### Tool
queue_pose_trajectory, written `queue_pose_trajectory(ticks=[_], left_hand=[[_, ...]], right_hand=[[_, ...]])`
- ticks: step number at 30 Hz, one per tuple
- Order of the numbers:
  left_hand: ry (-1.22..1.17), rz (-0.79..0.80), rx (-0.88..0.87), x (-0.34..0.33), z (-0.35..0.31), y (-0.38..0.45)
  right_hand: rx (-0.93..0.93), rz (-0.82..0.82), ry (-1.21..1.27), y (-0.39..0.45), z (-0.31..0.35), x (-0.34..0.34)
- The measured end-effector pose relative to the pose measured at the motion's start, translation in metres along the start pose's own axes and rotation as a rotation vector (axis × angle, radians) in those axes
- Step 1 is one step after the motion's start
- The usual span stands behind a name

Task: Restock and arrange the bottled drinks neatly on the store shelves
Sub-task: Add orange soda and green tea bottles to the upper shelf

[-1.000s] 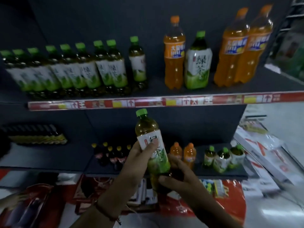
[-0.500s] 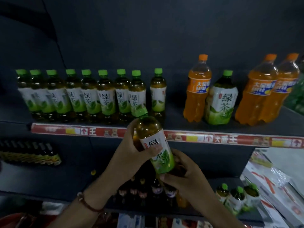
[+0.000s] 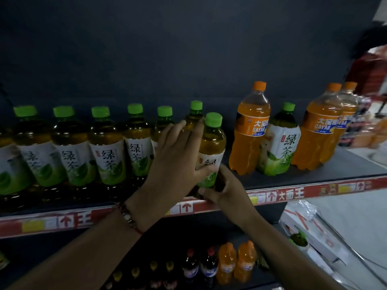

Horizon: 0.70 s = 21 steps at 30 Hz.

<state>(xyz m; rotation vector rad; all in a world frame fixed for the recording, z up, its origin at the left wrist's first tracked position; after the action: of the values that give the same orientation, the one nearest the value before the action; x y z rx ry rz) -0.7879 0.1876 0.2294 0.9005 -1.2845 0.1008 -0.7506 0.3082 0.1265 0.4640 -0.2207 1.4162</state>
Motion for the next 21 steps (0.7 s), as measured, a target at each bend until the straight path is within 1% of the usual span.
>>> queue_pose_trajectory(ticks=[6, 15, 18, 21], left_hand=[[0.12, -0.017, 0.028, -0.012, 0.015, 0.016], [0.156, -0.029, 0.013, -0.02, 0.015, 0.011], [0.108, -0.105, -0.037, -0.018, 0.008, -0.001], [-0.047, -0.207, -0.144, -0.018, -0.006, -0.023]], right_hand=[[-0.017, 0.046, -0.039, 0.02, -0.005, 0.003], [0.001, 0.053, -0.054, 0.02, -0.008, 0.003], [0.01, 0.047, -0.101, 0.019, -0.005, 0.003], [0.037, 0.015, -0.293, 0.008, 0.004, 0.01]])
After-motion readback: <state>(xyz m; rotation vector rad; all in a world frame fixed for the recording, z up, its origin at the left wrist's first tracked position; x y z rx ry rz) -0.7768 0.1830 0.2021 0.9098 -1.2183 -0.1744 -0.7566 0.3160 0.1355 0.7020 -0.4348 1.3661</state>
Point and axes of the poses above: each hand's wrist, its own y-axis towards the middle knuckle, its own x-axis out of the back of the hand, z = x × y, the point moved 8 cm from there along y, towards the middle knuckle, and after that the axes turned 13 degrees about z, right-handed, at the moved point
